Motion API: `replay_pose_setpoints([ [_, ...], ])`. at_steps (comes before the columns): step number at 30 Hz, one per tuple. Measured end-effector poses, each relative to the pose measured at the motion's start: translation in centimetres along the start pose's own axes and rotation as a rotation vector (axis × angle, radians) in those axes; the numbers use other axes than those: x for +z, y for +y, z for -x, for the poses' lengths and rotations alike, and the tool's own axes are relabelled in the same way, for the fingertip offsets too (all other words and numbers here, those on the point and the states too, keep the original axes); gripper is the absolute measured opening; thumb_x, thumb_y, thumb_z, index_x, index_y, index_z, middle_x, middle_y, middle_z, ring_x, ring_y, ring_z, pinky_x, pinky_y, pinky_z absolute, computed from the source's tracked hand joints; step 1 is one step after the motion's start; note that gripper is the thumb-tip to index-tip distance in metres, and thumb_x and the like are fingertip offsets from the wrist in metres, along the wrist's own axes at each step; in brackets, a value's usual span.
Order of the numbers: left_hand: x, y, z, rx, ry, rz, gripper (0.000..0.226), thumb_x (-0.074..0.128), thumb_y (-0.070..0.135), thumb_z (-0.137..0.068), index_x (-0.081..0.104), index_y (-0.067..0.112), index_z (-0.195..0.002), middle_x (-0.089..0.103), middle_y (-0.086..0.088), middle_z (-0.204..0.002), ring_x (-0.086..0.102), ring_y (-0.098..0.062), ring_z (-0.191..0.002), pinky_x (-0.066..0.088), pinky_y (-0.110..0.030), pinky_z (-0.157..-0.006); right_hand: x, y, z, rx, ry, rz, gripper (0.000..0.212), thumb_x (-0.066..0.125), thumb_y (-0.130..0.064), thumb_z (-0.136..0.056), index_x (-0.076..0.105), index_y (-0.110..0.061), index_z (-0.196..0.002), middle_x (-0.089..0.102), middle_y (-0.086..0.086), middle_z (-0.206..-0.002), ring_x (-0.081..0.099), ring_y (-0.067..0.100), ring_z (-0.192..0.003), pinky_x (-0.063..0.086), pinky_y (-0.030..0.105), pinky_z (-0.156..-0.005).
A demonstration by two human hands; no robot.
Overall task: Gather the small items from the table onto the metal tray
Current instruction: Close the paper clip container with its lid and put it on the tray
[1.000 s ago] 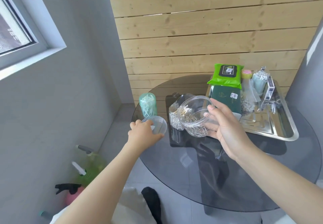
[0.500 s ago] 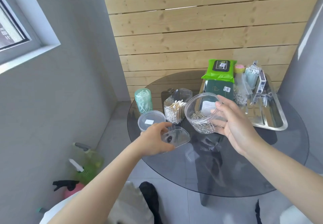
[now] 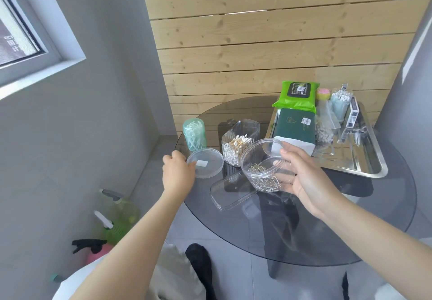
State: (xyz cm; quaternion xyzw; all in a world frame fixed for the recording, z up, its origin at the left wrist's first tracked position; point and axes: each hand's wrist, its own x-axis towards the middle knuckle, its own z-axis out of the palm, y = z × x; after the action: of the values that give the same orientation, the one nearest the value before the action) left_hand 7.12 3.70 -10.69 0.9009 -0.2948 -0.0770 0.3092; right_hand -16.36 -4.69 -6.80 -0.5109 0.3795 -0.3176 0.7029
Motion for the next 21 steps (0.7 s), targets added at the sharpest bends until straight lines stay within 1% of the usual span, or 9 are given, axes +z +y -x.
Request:
replay_pose_setpoints([
  [2,-0.3,-0.2,-0.6,-0.041,0.001,0.049,0.027,0.06,0.026,-0.089,0.056,0.0,-0.095,0.059,-0.018,-0.094,0.058,-0.038,-0.087,0.045,-0.037,-0.07,0.1,0.4,0.0,0.017,-0.009,-0.004,0.033,0.05,-0.032,-0.093,0.051,-0.034,-0.125,0.061,0.003,-0.104,0.062,0.017,-0.079,0.047,0.03,-0.065],
  [3,-0.4,-0.3,-0.9,-0.05,-0.002,0.057,0.025,0.062,0.024,-0.087,0.057,0.003,-0.074,0.055,-0.017,-0.072,0.052,-0.039,-0.07,0.042,-0.035,-0.059,0.3,0.6,0.0,0.023,-0.017,-0.001,0.033,0.05,-0.031,-0.093,0.051,-0.034,-0.125,0.062,0.003,-0.104,0.063,0.017,-0.079,0.047,0.03,-0.066],
  [5,-0.7,-0.5,-1.3,-0.069,-0.021,0.067,0.046,0.062,0.018,-0.084,0.034,0.014,-0.049,0.032,-0.007,-0.051,0.027,-0.028,-0.054,0.027,-0.028,-0.05,0.5,0.9,0.0,0.032,-0.035,0.0,0.029,0.05,-0.03,-0.093,0.052,-0.034,-0.122,0.062,0.002,-0.1,0.063,0.016,-0.076,0.047,0.029,-0.064],
  [8,-1.3,-0.3,-1.2,-0.107,-0.049,0.118,0.035,0.06,0.018,-0.083,0.04,0.016,-0.054,0.043,-0.004,-0.06,0.037,-0.026,-0.061,0.034,-0.026,-0.057,0.9,1.3,0.0,0.039,-0.065,-0.005,0.028,0.051,-0.029,-0.092,0.052,-0.035,-0.12,0.062,0.002,-0.097,0.066,0.014,-0.072,0.048,0.03,-0.064],
  [12,-2.5,-0.1,-0.5,-0.138,-0.066,0.315,0.008,0.055,0.018,-0.08,0.053,0.013,-0.073,0.067,0.002,-0.069,0.07,-0.03,-0.081,0.059,-0.041,-0.077,1.0,1.6,0.1,0.042,-0.111,-0.007,0.033,0.053,-0.033,-0.09,0.051,-0.038,-0.123,0.057,0.008,-0.113,0.062,0.028,-0.095,0.049,0.038,-0.08],
  [15,-4.0,0.6,0.2,-0.118,-0.068,0.51,0.012,0.057,0.02,-0.073,0.06,0.014,-0.084,0.074,-0.003,-0.08,0.072,-0.026,-0.084,0.059,-0.049,-0.079,1.2,1.3,0.3,0.031,-0.13,-0.03,0.037,0.053,-0.033,-0.09,0.051,-0.037,-0.127,0.056,0.007,-0.119,0.061,0.027,-0.095,0.048,0.036,-0.078],
  [18,-5.2,2.3,2.0,-0.076,-0.076,0.748,0.017,0.064,0.021,-0.081,0.066,0.016,-0.097,0.074,-0.006,-0.095,0.071,-0.017,-0.087,0.061,-0.04,-0.077,1.2,0.9,0.3,0.012,-0.141,-0.065,0.043,0.055,-0.034,-0.088,0.049,-0.031,-0.13,0.056,0.007,-0.123,0.06,0.025,-0.094,0.046,0.036,-0.079],
  [20,-5.5,3.7,3.5,-0.053,-0.114,0.863,0.02,0.066,0.028,-0.081,0.072,0.018,-0.097,0.073,-0.007,-0.102,0.068,-0.018,-0.093,0.061,-0.031,-0.077,1.3,0.7,0.5,-0.005,-0.152,-0.108,0.034,0.058,-0.034,-0.085,0.055,-0.031,-0.119,0.058,0.005,-0.12,0.06,0.023,-0.089,0.046,0.037,-0.079],
  [21,-5.4,4.4,4.2,-0.042,-0.142,0.905,0.019,0.067,0.033,-0.078,0.074,0.022,-0.092,0.073,-0.004,-0.102,0.067,-0.019,-0.096,0.059,-0.035,-0.084,1.3,0.7,0.6,-0.009,-0.162,-0.131,0.03,0.06,-0.034,-0.081,0.058,-0.03,-0.111,0.058,0.004,-0.116,0.061,0.023,-0.086,0.047,0.036,-0.077],
])
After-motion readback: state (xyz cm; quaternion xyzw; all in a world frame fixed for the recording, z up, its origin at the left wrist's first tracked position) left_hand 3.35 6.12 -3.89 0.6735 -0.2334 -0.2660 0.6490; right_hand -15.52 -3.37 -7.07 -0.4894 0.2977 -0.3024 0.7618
